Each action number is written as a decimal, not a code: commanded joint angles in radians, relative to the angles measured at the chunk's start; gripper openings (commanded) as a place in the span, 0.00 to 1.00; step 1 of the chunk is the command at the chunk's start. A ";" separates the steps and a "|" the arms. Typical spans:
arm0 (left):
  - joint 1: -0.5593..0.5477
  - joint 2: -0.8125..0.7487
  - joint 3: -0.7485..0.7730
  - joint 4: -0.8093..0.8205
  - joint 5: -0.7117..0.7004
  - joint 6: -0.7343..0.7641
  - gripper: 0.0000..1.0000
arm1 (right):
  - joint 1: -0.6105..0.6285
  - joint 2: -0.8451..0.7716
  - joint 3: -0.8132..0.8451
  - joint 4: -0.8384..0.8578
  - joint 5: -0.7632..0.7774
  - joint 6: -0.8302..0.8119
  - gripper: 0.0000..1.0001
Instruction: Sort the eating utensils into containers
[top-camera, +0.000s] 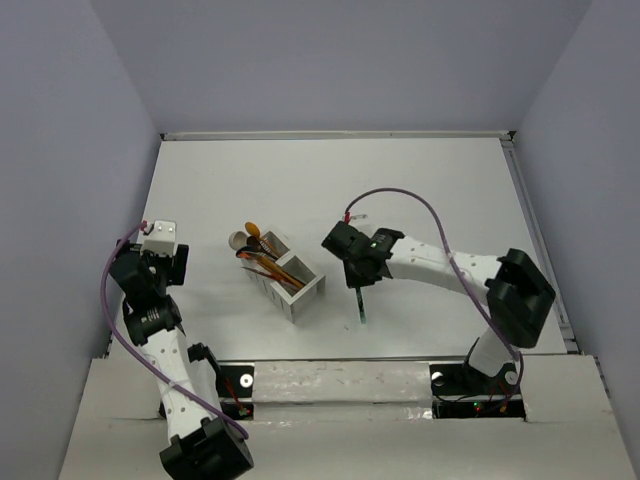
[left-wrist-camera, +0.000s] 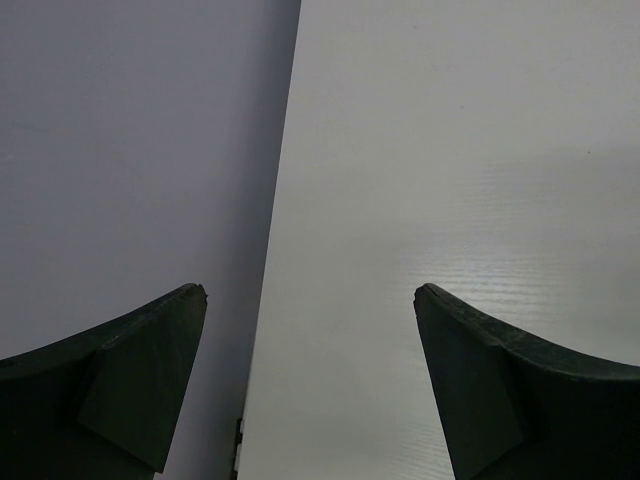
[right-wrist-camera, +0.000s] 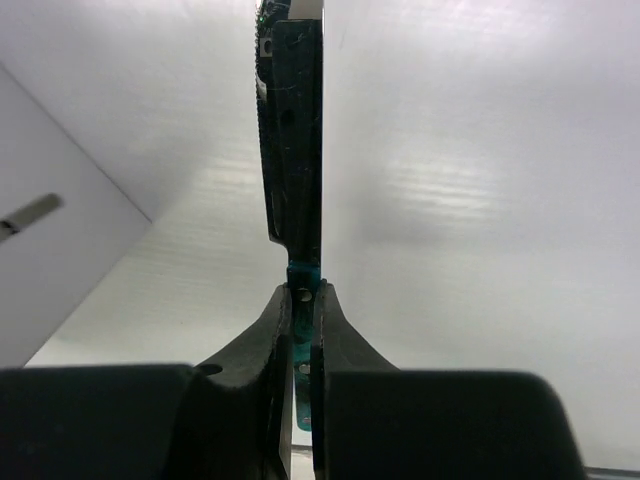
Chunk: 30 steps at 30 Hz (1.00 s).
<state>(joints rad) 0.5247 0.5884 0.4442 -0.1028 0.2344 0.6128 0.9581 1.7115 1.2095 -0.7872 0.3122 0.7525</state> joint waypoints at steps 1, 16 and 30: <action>-0.002 0.019 0.023 0.028 0.023 0.010 0.99 | -0.009 -0.241 0.120 0.147 0.289 -0.189 0.00; -0.023 0.260 0.410 -0.178 0.513 -0.200 0.99 | 0.136 -0.337 -0.117 1.329 -0.242 -0.913 0.00; -0.022 0.093 0.252 -0.092 0.398 -0.186 0.99 | 0.136 -0.268 -0.289 1.382 -0.334 -0.854 0.00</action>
<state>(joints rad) 0.5049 0.7074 0.7063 -0.2508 0.6319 0.4419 1.0889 1.4830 0.9623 0.4736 -0.0048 -0.1081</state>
